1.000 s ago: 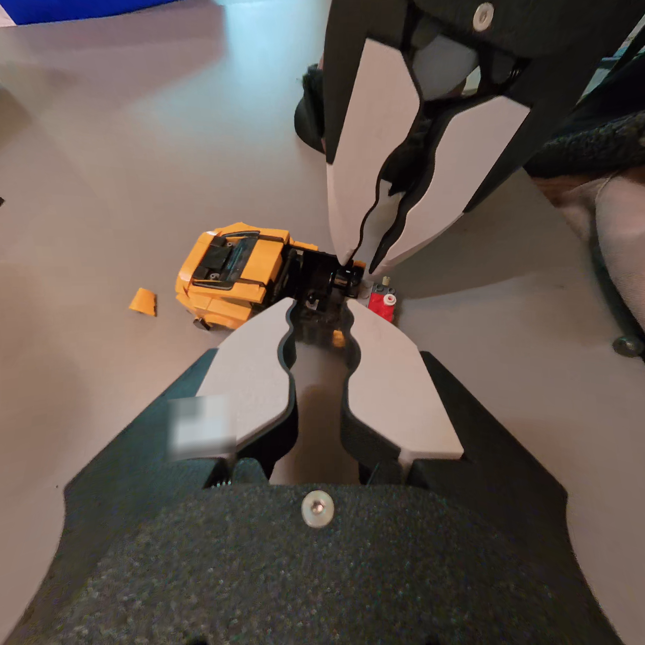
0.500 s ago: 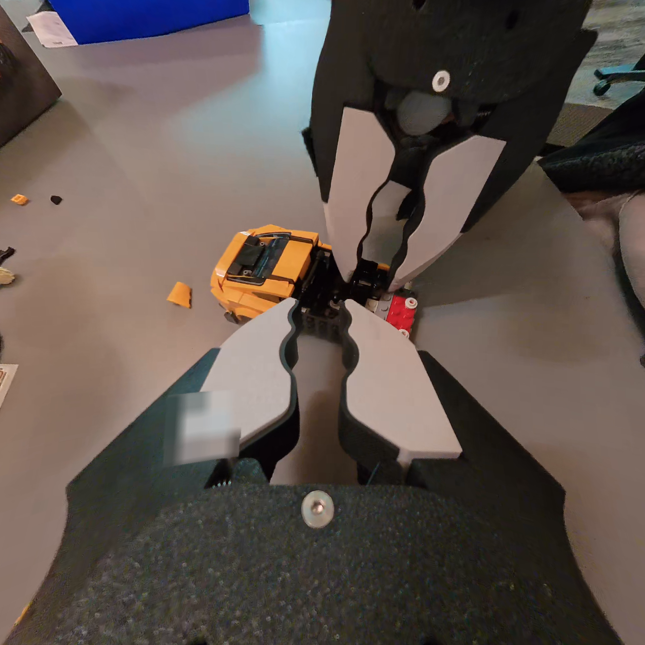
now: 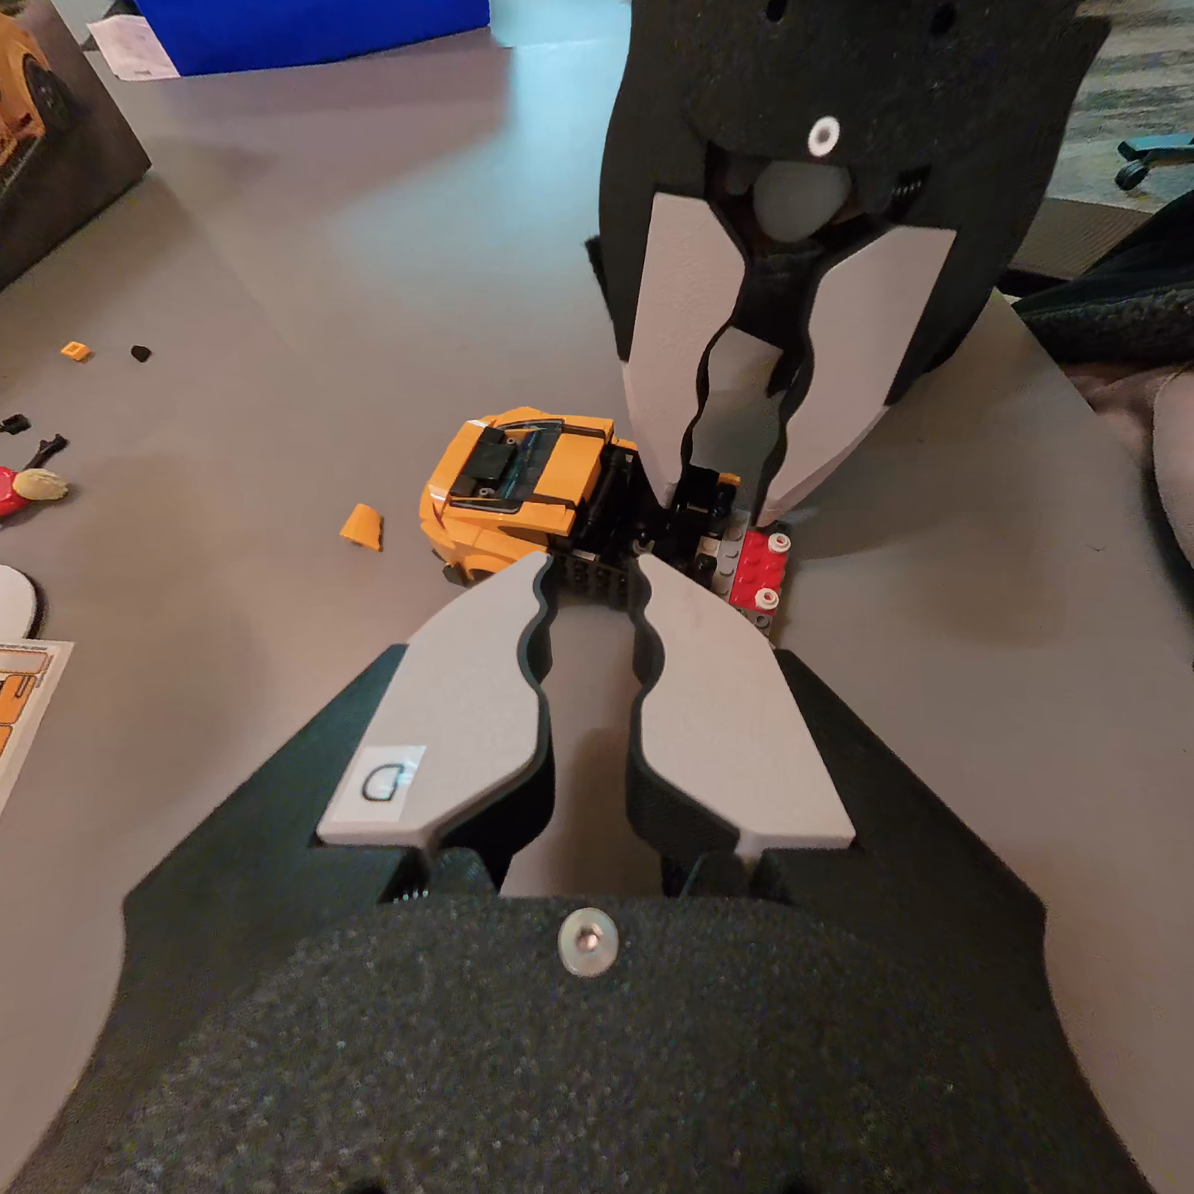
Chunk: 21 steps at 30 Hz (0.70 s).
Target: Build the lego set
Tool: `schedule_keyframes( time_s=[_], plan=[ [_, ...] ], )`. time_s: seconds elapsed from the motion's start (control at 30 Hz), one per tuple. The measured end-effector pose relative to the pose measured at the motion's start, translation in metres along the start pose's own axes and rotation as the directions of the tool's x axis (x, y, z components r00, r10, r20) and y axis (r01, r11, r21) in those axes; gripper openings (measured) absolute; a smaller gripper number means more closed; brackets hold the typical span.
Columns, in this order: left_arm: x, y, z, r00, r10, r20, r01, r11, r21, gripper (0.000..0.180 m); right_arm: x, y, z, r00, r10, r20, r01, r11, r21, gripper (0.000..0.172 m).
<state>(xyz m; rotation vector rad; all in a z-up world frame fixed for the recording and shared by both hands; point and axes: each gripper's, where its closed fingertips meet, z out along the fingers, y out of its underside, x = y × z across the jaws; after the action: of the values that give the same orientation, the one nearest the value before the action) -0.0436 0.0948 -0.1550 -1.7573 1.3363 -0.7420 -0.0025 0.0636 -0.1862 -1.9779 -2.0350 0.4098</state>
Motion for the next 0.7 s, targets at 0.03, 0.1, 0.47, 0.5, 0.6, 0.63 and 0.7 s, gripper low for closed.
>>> schedule_keyframes(
  time_s=[0.03, 0.1, 0.47, 0.5, 0.6, 0.63, 0.7],
  plan=[
    [0.000, 0.000, 0.000, 1.000, 0.000, -0.001, 0.000, 1.000, -0.001, 0.020, -0.001, -0.001, -0.003, 1.000, -0.003, 0.000, 0.003, 1.000, 0.009, 0.029],
    [0.000, 0.001, 0.000, 1.000, -0.001, 0.000, 0.001, 1.000, -0.002, 0.020, -0.002, -0.006, -0.011, 1.000, 0.005, 0.008, -0.005, 0.999, 0.045, 0.032],
    [-0.002, 0.012, 0.002, 1.000, 0.012, 0.014, -0.012, 0.999, -0.042, 0.022, 0.058, 0.010, -0.039, 0.986, -0.031, -0.166, 0.073, 0.965, 0.253, 0.043],
    [-0.001, 0.014, 0.002, 1.000, 0.016, 0.007, -0.015, 0.999, -0.052, 0.024, 0.061, 0.013, -0.036, 0.983, -0.059, -0.175, 0.104, 0.960, 0.260, 0.047],
    [0.010, 0.016, -0.001, 0.999, 0.002, -0.045, -0.005, 0.997, -0.074, 0.028, 0.072, 0.027, -0.028, 0.934, -0.252, -0.255, 0.306, 0.930, 0.203, 0.060],
    [0.014, 0.015, -0.003, 0.998, -0.013, -0.061, 0.008, 0.997, -0.079, 0.030, 0.075, 0.031, -0.025, 0.910, -0.321, -0.263, 0.370, 0.915, 0.162, 0.067],
    [0.020, 0.016, -0.007, 0.996, -0.043, -0.076, 0.036, 0.995, -0.088, 0.033, 0.080, 0.032, -0.022, 0.852, -0.464, -0.241, 0.496, 0.863, 0.093, 0.077]
  ],
)
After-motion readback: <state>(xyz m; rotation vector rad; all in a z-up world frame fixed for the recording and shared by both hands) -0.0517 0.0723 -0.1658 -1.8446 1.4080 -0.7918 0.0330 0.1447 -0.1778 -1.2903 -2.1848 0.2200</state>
